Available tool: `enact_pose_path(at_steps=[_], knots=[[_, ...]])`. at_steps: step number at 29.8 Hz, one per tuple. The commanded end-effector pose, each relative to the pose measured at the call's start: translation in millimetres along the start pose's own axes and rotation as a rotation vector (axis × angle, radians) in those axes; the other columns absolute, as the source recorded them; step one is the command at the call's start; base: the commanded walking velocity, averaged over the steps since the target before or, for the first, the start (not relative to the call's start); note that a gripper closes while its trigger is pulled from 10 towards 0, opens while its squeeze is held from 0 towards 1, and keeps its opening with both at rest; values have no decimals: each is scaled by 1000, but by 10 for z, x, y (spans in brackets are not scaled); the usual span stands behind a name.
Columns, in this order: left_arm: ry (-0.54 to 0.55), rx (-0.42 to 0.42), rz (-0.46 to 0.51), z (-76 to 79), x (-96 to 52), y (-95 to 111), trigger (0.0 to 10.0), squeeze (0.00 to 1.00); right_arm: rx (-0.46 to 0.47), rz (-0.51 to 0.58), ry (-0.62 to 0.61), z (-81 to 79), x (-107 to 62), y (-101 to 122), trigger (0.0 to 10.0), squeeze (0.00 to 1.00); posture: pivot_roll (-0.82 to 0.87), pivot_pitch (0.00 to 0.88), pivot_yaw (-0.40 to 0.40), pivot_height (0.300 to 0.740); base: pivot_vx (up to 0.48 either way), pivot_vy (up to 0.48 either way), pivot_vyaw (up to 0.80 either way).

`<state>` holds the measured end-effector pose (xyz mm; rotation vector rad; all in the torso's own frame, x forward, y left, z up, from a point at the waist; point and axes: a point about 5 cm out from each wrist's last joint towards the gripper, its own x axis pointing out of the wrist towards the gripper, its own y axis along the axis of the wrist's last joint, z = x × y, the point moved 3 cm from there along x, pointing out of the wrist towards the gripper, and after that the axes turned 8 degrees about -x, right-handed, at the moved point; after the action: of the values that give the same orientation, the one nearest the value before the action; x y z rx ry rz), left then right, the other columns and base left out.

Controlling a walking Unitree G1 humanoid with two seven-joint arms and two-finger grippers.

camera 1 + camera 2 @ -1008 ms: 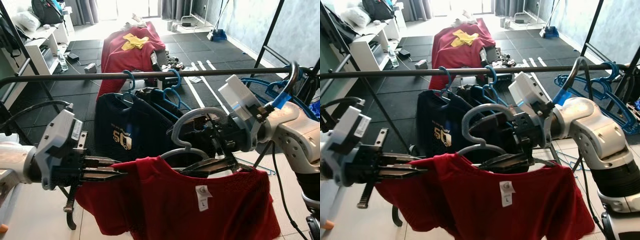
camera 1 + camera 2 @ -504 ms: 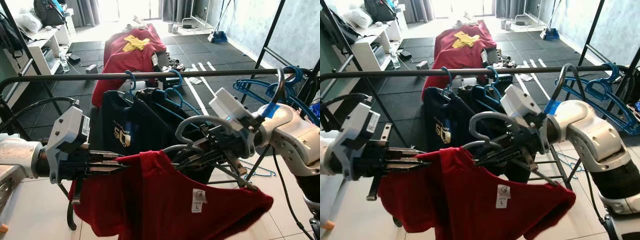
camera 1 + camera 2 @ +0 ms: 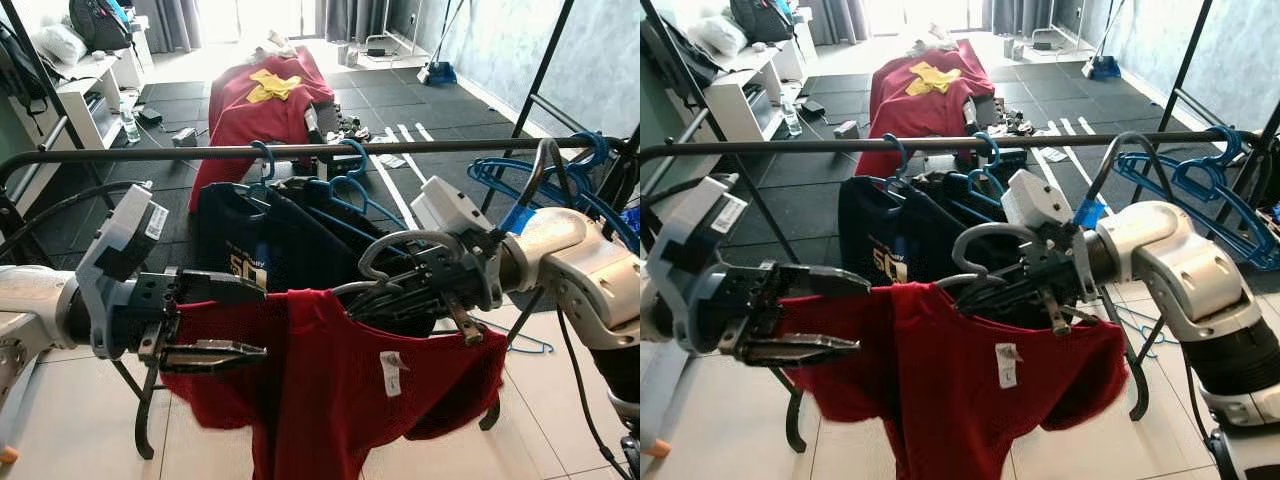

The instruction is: Hang hanger

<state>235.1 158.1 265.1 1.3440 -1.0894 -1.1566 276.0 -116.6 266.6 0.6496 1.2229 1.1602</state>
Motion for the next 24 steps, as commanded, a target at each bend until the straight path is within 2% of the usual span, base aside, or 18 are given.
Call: enact_pose_path(at_steps=[1, 4, 7, 8, 9, 10, 11, 14, 17, 20, 24], knots=[[64, 13, 8, -73, -106, 0, 10000, 1000, -51, 4, -24, 40, -36, 82, 0, 0, -136, 55, 21, 740, 0, 0, 0], [162, 37, 83, -191, -213, 35, 10000, 1000, -57, 9, -60, 86, -91, 100, 0, 0, -133, 56, 22, 740, 0, 0, 0], [213, 41, 113, -246, -245, 29, 10000, 1000, -62, 20, -82, 114, -140, 129, 0, 0, -133, 55, 22, 740, 0, 0, 0], [286, 46, 145, -322, -263, -6, 10000, 184, -69, 37, -100, 129, -203, 181, 0, 0, -135, 57, 24, 740, 0, 0, 0], [286, 46, 145, -322, -263, -6, 10000, 184, -69, 37, -100, 129, -203, 181, 0, 0, -135, 57, 24, 740, 0, 0, 0], [346, 33, 182, -383, -276, -34, 10000, 0, -77, 48, -110, 129, -265, 228, 0, 0, -139, 57, 21, 740, 0, 0, 0], [384, 19, 207, -419, -286, -65, 10000, 0, -85, 54, -119, 128, -315, 268, 0, 0, -142, 58, 21, 740, 0, 0, 0], [403, 10, 222, -437, -291, -82, 10000, 0, -90, 56, -122, 126, -342, 290, 0, 0, -142, 58, 21, 740, 0, 0, 0], [396, -5, 224, -422, -297, -122, 10000, 0, -98, 53, -137, 138, -385, 311, 0, 0, -145, 58, 20, 740, 0, 0, 0], [379, -39, 197, -389, -328, -248, 10000, 0, -125, 62, -170, 166, -483, 391, 0, 0, -141, 57, 23, 740, 0, 0, 0], [376, -45, 195, -386, -345, -270, 10000, 0, -137, 72, -176, 170, -508, 423, 0, 0, -141, 54, 24, 740, 0, 0, 0]])
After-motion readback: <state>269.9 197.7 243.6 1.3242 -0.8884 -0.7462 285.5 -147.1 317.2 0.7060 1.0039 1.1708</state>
